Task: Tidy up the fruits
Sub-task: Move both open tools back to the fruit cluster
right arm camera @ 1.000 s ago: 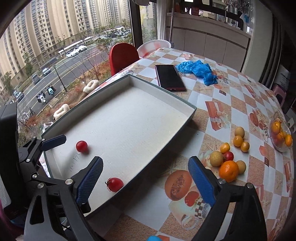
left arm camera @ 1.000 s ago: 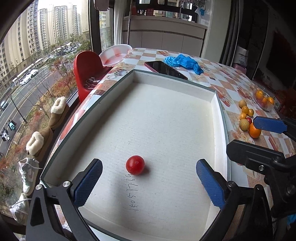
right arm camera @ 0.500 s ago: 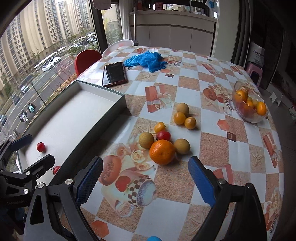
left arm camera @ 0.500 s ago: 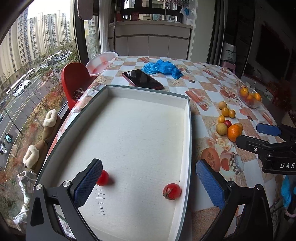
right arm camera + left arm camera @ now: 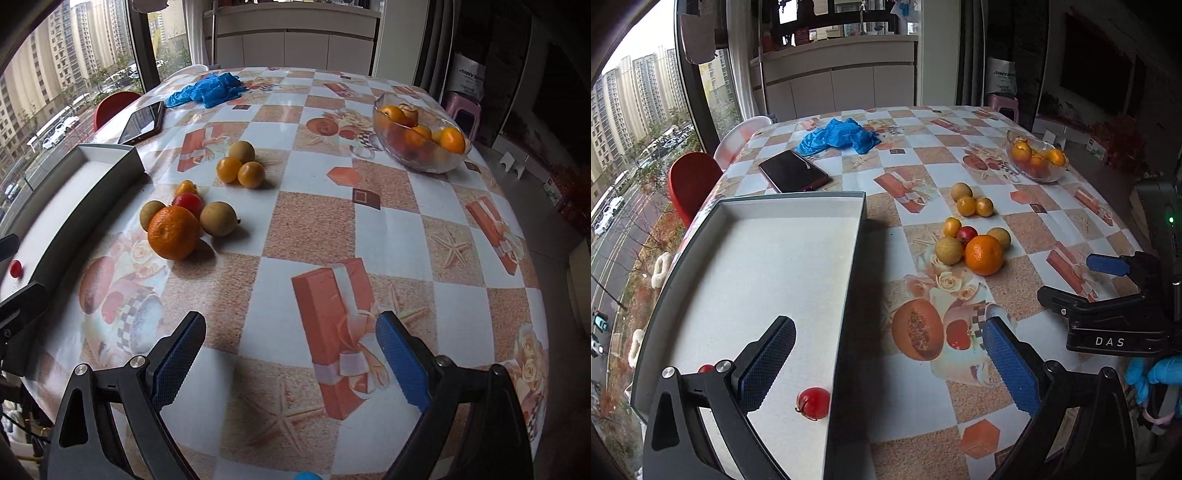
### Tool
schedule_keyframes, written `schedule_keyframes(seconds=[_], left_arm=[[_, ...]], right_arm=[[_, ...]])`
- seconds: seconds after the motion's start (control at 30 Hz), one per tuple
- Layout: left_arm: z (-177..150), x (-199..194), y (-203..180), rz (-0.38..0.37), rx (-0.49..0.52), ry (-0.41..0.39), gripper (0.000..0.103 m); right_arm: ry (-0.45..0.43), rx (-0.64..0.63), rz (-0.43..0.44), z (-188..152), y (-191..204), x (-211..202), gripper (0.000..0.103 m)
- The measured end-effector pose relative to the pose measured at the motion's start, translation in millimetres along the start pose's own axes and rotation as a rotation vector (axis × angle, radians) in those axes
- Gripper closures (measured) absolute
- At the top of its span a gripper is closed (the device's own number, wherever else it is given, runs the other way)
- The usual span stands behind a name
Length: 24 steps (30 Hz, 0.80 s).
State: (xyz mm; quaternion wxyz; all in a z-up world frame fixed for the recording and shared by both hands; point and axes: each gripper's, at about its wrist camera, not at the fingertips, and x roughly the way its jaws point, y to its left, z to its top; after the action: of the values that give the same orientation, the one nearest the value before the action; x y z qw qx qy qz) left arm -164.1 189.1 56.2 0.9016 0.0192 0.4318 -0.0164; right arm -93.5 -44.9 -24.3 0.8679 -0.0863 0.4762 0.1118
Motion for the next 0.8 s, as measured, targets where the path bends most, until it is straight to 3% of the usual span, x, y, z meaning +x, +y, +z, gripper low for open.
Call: schedule_keyframes(seconds=[0.13, 0.2, 0.37, 0.57, 0.63, 0.7, 0.8], left_arm=[[9, 17, -21, -0.023, 0.023, 0.039, 0.001], [14, 25, -28, -0.041, 0.022, 0.054, 0.001], [28, 37, -46, -0.079, 0.014, 0.071, 0.001], [37, 65, -55, -0.109, -0.057, 0.159, 0.002], [41, 74, -56, -0.119, -0.091, 0.190, 0.019], [43, 85, -57, -0.118, -0.128, 0.220, 0.020], [46, 91, -60, -0.079, -0.144, 0.213, 0.030]], right_arm=[[0.013, 0.046, -0.003, -12, -22, 5, 0.008], [0.002, 0.067, 0.011, -17, -29, 6, 0.001], [-0.092, 0.047, 0.002, -29, -27, 3, 0.000], [-0.097, 0.046, 0.010, -27, -27, 2, 0.000], [-0.098, 0.046, 0.010, -28, -27, 2, 0.000], [-0.098, 0.046, 0.010, -28, -27, 2, 0.000], [-0.099, 0.046, 0.012, -28, -27, 2, 0.000]])
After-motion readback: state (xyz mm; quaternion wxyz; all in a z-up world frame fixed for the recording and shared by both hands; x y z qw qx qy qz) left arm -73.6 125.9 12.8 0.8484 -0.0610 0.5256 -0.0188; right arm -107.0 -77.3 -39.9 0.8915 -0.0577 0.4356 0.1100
